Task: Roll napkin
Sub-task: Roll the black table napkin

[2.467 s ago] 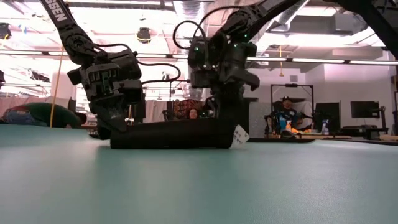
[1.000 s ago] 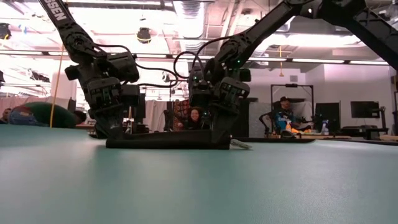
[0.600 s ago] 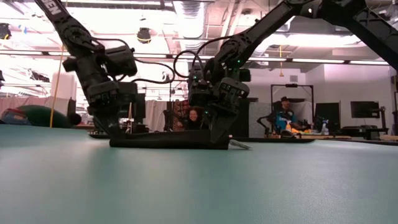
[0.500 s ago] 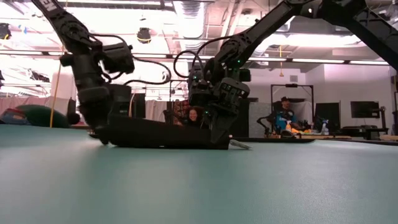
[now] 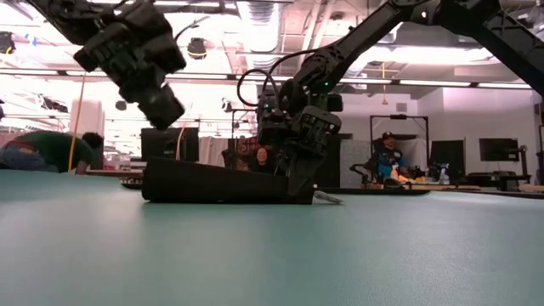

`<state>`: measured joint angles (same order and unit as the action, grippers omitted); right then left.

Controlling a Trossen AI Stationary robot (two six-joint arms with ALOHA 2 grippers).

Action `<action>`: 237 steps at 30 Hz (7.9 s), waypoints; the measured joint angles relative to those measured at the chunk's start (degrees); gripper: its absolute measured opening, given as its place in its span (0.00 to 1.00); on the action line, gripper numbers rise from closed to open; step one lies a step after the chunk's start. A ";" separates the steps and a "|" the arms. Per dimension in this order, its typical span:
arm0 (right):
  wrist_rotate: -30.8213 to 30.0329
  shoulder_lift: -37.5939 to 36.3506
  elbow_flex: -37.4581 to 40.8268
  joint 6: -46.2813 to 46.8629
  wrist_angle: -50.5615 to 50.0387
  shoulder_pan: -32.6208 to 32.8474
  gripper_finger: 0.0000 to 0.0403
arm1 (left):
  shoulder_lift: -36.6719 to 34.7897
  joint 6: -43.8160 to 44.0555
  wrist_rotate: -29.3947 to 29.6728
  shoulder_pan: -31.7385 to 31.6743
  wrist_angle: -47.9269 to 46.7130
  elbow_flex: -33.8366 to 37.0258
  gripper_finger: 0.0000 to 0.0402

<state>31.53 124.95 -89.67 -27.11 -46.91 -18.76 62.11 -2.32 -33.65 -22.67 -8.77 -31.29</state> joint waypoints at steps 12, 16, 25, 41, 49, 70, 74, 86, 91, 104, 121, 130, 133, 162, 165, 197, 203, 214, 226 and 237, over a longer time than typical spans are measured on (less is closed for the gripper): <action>0.04 0.02 0.00 0.15 0.23 0.01 0.07 | 7.35 -10.10 16.23 14.89 1.53 -2.94 0.00; 0.04 0.02 0.00 0.18 0.23 0.06 0.07 | 10.07 -9.48 13.77 13.69 -0.80 -2.99 0.00; 0.05 0.02 0.00 0.31 0.43 0.36 0.07 | 16.76 -9.22 13.53 13.29 1.75 -2.99 0.00; 0.01 0.02 0.00 0.22 0.53 0.71 0.07 | 14.88 -9.66 17.61 5.13 2.12 -3.08 0.00; 0.00 0.02 0.00 0.11 0.50 0.71 0.07 | 14.88 -10.51 17.55 3.22 2.42 -2.45 0.00; 0.04 0.02 -0.04 3.41 -0.05 0.76 0.08 | 14.86 -8.22 22.07 0.71 17.29 9.73 0.00; 0.01 0.02 0.00 4.79 0.25 0.74 0.19 | 14.84 -7.46 21.42 -0.05 17.96 10.65 0.00; -5.88 0.15 -7.74 5.29 -7.37 0.26 0.33 | 14.84 -8.99 22.07 -0.05 15.48 10.70 0.00; -5.83 0.15 -9.21 4.37 -7.53 -0.21 0.33 | 14.84 -8.94 22.16 -0.05 15.40 11.31 0.00; -6.27 -0.02 -12.33 2.65 -7.15 -4.57 0.34 | 14.78 -7.35 22.57 -0.05 19.33 14.69 0.00; -1.53 -3.94 -12.33 -0.56 -3.58 -11.13 0.32 | 14.84 -7.44 23.52 -0.03 18.77 14.75 0.00; 7.47 -4.81 -11.37 -3.35 -2.87 -10.08 0.10 | 14.86 -6.21 23.71 -0.02 18.75 14.75 0.00; 7.60 -4.77 -9.41 -4.42 -0.80 -8.96 0.03 | 14.86 -6.26 23.74 -0.03 18.76 14.75 0.00; -8.07 -4.70 3.50 12.00 24.95 -5.50 0.01 | 14.91 -5.40 23.53 -0.05 18.60 14.78 0.00; -11.69 -4.70 3.50 15.14 23.93 -4.08 0.01 | 14.89 -5.40 23.50 -0.05 18.60 14.78 0.00; -43.62 -4.89 12.97 46.83 32.80 10.44 0.02 | 5.41 -8.53 39.62 4.83 -2.79 0.81 0.00; -43.23 -4.85 13.00 48.18 32.89 10.48 0.02 | 0.22 -1.09 28.11 5.14 13.27 4.60 0.00; -43.60 -4.85 13.07 47.86 34.11 10.48 0.02 | 8.74 8.52 44.25 10.55 58.20 23.95 0.00; -43.60 -4.85 13.11 47.78 35.16 10.49 0.02 | 27.47 8.13 52.73 16.15 59.90 16.73 0.00; -43.45 -4.85 13.07 48.05 35.24 10.51 0.02 | 33.44 12.10 55.50 16.13 59.08 16.61 0.00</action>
<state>-11.92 120.09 -76.60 20.93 -11.66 -8.25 95.55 9.78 21.85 -6.55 50.31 -14.68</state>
